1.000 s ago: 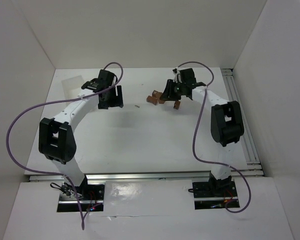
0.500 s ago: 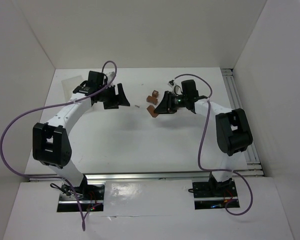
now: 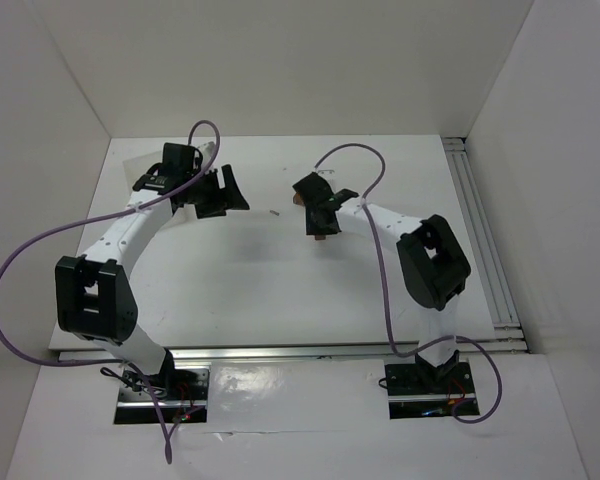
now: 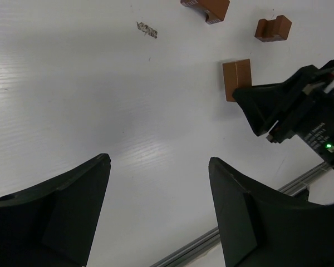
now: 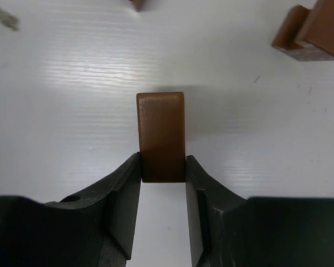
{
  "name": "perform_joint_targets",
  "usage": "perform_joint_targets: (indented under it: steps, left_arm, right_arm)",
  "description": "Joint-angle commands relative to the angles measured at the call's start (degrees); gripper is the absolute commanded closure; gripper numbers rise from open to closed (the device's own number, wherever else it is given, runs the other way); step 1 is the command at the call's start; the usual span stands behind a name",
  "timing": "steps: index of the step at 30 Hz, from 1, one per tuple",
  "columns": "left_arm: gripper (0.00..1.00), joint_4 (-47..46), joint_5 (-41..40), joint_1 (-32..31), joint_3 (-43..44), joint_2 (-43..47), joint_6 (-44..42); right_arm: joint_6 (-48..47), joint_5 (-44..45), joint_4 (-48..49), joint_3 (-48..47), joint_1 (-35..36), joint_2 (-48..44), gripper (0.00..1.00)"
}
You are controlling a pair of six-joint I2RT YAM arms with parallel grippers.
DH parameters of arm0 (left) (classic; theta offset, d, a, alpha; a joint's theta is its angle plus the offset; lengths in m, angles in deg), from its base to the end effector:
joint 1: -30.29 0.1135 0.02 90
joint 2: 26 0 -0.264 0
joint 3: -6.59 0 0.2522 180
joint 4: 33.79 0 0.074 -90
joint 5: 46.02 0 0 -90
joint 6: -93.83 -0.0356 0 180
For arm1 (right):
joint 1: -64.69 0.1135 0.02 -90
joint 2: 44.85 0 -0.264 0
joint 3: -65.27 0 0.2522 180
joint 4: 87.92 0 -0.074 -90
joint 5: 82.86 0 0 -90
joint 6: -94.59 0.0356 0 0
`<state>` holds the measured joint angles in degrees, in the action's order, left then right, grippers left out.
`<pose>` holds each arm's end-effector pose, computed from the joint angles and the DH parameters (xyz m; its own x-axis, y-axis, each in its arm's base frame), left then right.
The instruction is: Build the wood block tower
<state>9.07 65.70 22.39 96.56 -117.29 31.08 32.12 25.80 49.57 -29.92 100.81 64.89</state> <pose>0.3497 -0.0618 0.2970 -0.7925 -0.3195 -0.5195 0.0311 0.8295 -0.5577 0.3394 0.2336 0.2082 -0.7943 -0.0376 -0.6063 -0.0573 0.9983 0.0132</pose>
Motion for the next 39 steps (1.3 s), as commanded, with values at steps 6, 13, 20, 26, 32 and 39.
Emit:
perform_joint_targets:
  steps: [6, 13, 20, 26, 32, 39]
  left_arm:
    - [0.16, 0.1, -1.9, 0.4, -0.3, 1.9, 0.7]
    - [0.16, 0.1, -1.9, 0.4, -0.3, 1.9, 0.7]
    - [0.18, 0.1, -1.9, -0.1, -0.3, 1.4, 0.7]
    - [0.18, 0.1, -2.5, -0.6, 0.3, 0.8, 0.7]
    - [0.18, 1.1, -3.0, -0.6, 0.3, 1.5, 0.2]
    - [0.18, 1.1, -3.5, -0.6, 0.3, 2.0, 0.2]
  right_arm:
    - [7.3, 5.2, -4.9, -4.0, 0.7, 5.9, 0.72]
    - [7.8, -1.9, -1.1, -4.0, 0.7, 7.1, 0.28]
    - [6.8, -5.5, 1.9, -2.3, 1.2, 4.7, 0.31]
    - [0.2, -14.9, 7.5, -5.4, 1.8, 5.4, 0.33]
    - [-1.9, -10.1, 5.5, -7.9, 1.8, 3.6, 0.33]
    - [-4.5, -0.1, -1.2, -7.9, 1.8, 0.2, 0.21]
